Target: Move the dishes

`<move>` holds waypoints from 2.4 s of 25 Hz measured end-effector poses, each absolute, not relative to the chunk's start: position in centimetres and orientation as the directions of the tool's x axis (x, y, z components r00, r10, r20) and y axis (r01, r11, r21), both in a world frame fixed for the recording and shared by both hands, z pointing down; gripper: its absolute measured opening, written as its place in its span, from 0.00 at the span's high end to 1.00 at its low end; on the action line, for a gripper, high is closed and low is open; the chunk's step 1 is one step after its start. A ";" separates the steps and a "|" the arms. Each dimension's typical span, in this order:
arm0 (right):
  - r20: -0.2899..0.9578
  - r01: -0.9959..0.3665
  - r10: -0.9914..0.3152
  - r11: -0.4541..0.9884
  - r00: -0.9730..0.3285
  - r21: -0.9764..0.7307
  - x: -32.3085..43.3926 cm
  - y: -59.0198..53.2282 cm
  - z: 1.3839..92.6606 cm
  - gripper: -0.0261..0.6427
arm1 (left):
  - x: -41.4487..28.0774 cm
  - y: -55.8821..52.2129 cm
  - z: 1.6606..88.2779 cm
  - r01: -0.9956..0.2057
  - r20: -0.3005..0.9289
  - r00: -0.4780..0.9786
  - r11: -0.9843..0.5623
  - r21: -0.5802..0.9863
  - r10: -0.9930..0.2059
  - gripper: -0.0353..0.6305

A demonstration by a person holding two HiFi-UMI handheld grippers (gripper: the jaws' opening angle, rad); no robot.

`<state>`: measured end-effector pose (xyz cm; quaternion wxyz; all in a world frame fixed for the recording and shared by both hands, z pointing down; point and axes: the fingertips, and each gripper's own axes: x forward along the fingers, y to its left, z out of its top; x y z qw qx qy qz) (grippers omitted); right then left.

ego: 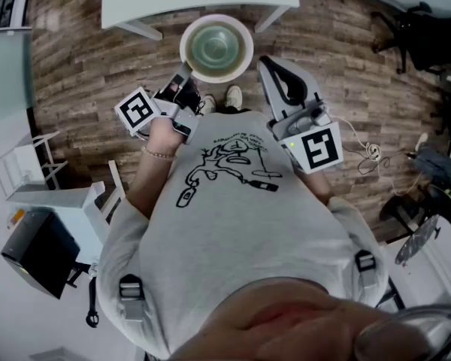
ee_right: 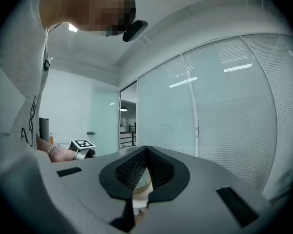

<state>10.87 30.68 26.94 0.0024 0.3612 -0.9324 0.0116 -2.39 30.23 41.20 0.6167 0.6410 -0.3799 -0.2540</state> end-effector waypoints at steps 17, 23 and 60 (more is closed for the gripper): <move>0.021 -0.675 -0.675 0.737 -0.738 -0.027 12.6 30.7 27.3 0.91 | -1.3 30.5 41.1 -0.168 0.143 0.568 0.056 0.984 -0.810 0.93; 0.016 -0.671 -0.671 0.741 -0.741 -0.023 13.8 30.0 27.5 0.90 | -0.4 29.7 41.5 -0.163 0.142 0.554 0.060 0.985 -0.820 0.93; 0.022 -0.656 -0.656 0.755 -0.755 -0.006 6.3 14.9 28.1 0.90 | -7.1 13.8 42.6 -0.165 0.145 0.574 0.059 0.985 -0.806 0.93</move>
